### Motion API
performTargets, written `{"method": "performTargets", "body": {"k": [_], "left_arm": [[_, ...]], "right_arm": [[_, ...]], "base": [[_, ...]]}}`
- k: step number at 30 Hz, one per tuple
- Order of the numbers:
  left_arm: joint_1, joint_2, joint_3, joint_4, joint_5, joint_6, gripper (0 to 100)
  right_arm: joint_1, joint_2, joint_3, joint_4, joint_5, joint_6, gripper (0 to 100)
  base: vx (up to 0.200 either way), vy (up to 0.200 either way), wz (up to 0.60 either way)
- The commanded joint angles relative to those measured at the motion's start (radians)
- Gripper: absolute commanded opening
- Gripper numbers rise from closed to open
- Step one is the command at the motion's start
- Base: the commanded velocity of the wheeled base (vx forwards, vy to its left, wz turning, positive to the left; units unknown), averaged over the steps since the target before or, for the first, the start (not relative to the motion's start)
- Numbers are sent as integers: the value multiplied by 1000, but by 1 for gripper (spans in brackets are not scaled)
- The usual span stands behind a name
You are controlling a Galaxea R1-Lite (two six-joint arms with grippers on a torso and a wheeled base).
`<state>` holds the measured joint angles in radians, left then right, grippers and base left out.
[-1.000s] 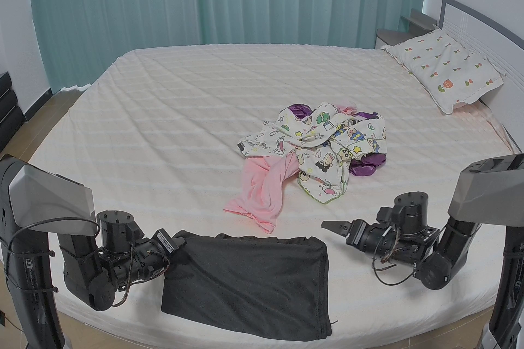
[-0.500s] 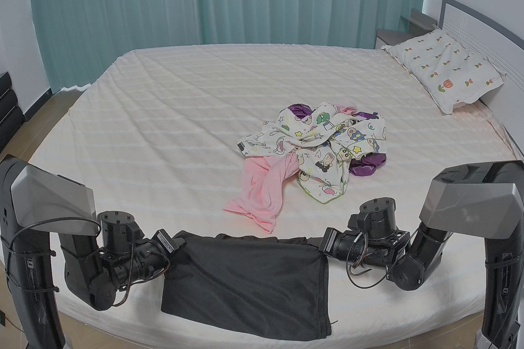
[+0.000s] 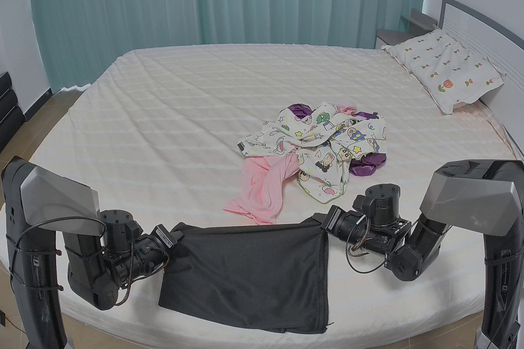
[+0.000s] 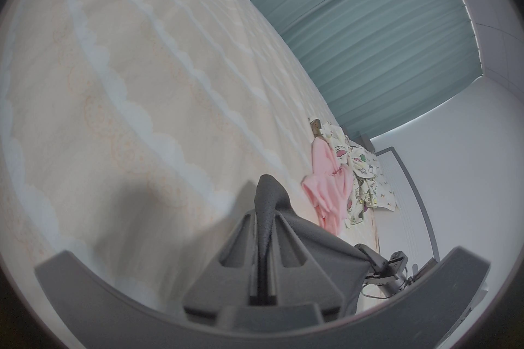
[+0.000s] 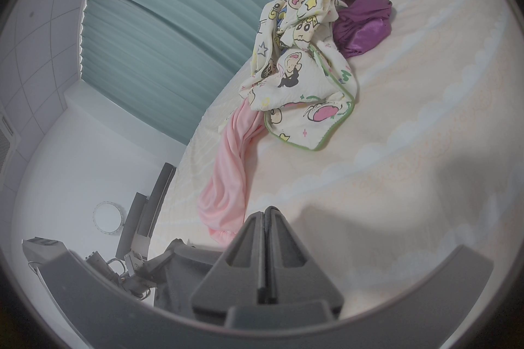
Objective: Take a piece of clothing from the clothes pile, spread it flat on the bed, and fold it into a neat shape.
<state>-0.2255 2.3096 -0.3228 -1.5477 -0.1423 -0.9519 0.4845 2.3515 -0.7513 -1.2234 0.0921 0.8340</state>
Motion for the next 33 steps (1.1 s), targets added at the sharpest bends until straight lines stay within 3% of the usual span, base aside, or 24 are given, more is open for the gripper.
{"method": "performTargets", "body": {"k": [1,3,4,6,7,18,26,33], "left_arm": [[2,53,-1,-23,6,1,0],[0,48,1,-23,4,-2,0],[0,48,4,-23,3,-4,0],[0,42,7,-23,0,-7,0],[0,42,7,-23,1,-7,100],[29,-141,123,-23,-11,-10,100],[57,-223,294,-23,-178,2,100],[55,-202,320,-3,-203,88,100]], "right_arm": [[-3,20,-8,-4,-2,0,0],[-4,25,-8,-4,-2,0,0],[-4,25,-8,-4,0,0,100],[-4,26,-7,-7,1,0,100],[-4,26,-5,-10,1,0,100],[8,-46,155,-100,3,-6,100],[25,-98,248,-99,-2,-12,100],[43,-97,293,-102,-2,-10,100]], "base": [[0,0,0],[0,0,0],[0,0,0],[0,0,0],[0,0,0],[0,0,0],[-25,0,0],[-143,0,0]]}}
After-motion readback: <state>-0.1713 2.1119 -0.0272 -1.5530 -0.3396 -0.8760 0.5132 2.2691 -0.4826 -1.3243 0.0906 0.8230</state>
